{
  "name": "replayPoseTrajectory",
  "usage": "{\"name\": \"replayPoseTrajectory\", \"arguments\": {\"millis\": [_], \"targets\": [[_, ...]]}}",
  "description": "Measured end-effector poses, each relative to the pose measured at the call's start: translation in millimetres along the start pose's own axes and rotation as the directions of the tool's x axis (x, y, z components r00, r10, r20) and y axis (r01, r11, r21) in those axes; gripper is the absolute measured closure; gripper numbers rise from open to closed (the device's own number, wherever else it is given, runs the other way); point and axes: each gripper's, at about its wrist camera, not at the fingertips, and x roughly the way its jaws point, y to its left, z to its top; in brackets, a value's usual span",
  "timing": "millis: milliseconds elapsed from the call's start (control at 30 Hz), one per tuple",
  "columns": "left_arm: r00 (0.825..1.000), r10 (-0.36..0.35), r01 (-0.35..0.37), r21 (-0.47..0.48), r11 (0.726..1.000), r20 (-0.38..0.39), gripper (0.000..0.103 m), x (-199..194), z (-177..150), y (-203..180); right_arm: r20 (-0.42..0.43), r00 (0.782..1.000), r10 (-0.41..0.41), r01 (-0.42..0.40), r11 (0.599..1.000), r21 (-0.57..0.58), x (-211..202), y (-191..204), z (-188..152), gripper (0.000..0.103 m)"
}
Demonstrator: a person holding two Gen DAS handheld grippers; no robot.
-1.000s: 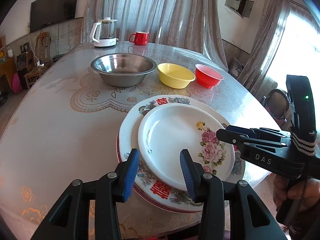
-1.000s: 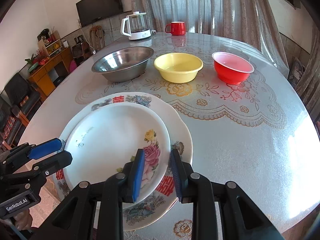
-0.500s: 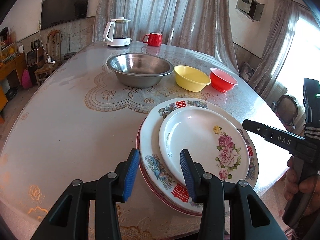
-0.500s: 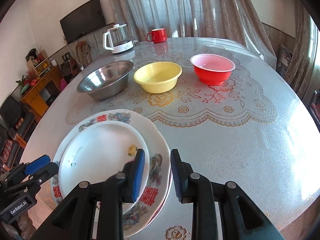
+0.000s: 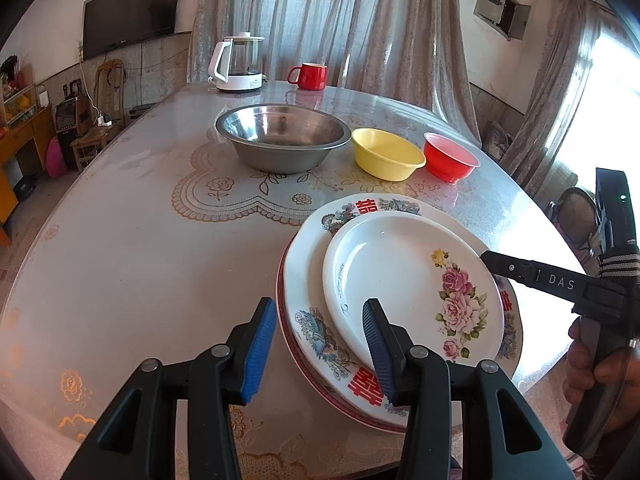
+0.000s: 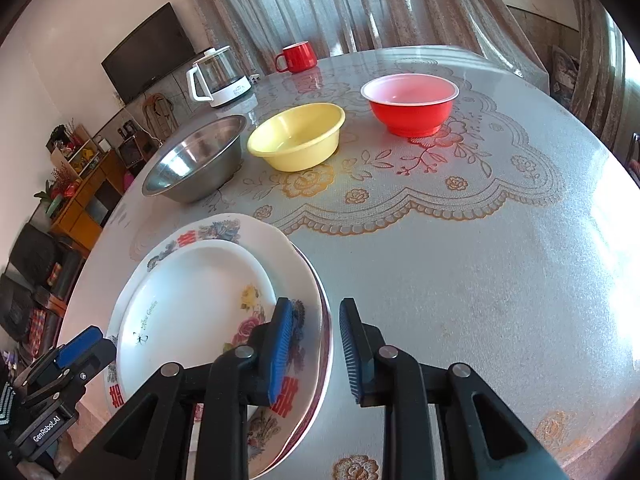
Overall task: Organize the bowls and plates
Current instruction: 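Withdraw the open left gripper from the plate stack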
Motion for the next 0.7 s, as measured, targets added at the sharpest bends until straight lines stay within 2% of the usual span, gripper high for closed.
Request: {"name": "replayPoseTrajectory", "arguments": {"millis": [233, 600, 700], "targets": [[1.000, -0.003, 0.003, -0.004, 1.000, 0.003, 0.055, -1.1, 0.6, 1.5, 0.014, 0.999, -0.029, 0.029, 1.000, 0.006, -2.2, -0.7, 1.3, 0.077], [1.000, 0.001, -0.001, -0.022, 1.000, 0.005, 0.050, -0.4, 4.3, 8.2, 0.055, 0.997, -0.048, 0.048, 0.999, -0.003, -9.3, 3.4, 6.7, 0.064], [1.000, 0.006, -0.006, -0.027, 1.000, 0.006, 0.049, 0.3, 6.0, 10.1, 0.061, 0.997, -0.039, 0.039, 0.999, -0.003, -10.7, 5.5, 9.9, 0.064]]}}
